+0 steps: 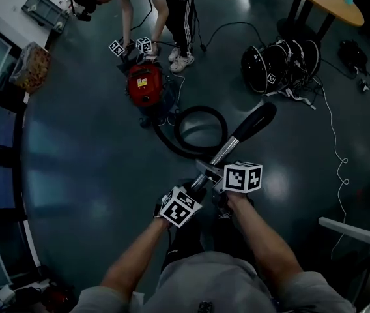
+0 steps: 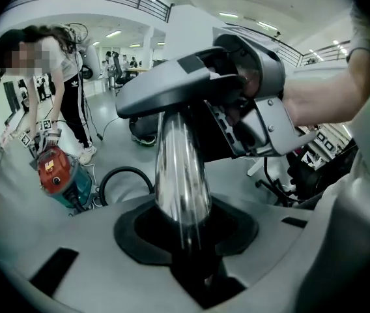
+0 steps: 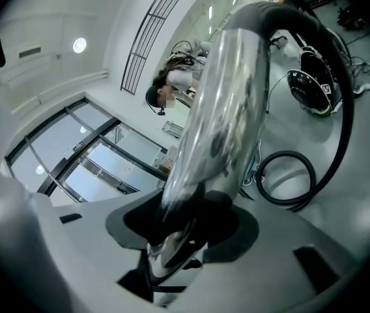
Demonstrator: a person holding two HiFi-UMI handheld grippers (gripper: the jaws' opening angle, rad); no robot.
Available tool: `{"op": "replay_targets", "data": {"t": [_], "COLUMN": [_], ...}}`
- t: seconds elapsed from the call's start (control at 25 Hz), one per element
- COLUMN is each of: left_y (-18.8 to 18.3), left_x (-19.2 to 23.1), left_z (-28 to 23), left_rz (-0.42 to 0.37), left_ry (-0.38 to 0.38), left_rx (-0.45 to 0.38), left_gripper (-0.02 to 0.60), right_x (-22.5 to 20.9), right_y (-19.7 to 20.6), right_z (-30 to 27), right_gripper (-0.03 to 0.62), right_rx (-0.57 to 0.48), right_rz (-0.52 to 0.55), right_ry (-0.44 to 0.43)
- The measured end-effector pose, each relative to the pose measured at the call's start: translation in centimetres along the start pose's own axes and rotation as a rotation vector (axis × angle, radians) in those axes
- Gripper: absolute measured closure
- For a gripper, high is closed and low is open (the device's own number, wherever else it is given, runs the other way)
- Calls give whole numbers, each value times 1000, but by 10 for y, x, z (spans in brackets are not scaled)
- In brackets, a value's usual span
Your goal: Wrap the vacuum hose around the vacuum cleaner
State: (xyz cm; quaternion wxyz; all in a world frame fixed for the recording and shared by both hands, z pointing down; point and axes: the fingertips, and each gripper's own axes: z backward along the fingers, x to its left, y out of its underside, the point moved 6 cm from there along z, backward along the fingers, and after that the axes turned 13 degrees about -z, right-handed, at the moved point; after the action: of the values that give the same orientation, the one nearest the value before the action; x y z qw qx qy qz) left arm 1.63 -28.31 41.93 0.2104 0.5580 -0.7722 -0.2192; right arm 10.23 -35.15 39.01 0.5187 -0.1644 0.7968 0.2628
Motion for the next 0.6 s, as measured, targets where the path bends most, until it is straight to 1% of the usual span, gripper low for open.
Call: {"op": "replay_targets", "data": {"t": [0.12, 0.2, 0.24, 0.32, 0.4, 0.44, 0.52, 0.6], "left_y": [10, 19, 25, 45, 66, 75, 89, 102], "left_x": [10, 19, 25, 35, 46, 50, 57, 62], "left_z": [6, 15, 20, 31, 44, 51, 61, 68], "left_rz": [-57, -92, -112, -141, -138, -130, -132, -150], "left_ry": [46, 71, 83, 106, 124, 131, 141, 156], "left_rx": [-14, -17, -8, 28, 52, 55, 64, 83], "left_gripper": [462, 435, 416, 399, 353, 344, 344, 344], "right_x": [3, 9, 10, 9, 6, 5, 3, 3], "right_y": [4, 4, 3, -3, -8, -10, -13, -13], "right_z": [-8, -19, -23, -30, -34, -37, -44, -53], "right_gripper": [416, 418, 418, 422, 424, 424, 424, 424], "right_rx": [-4, -9, -14, -30, -37, -38, -41, -35], "right_rz": [-26, -42, -48, -55, -52, -51, -48, -33], "right_ry": [22, 31, 41, 72, 101, 111, 133, 158]}}
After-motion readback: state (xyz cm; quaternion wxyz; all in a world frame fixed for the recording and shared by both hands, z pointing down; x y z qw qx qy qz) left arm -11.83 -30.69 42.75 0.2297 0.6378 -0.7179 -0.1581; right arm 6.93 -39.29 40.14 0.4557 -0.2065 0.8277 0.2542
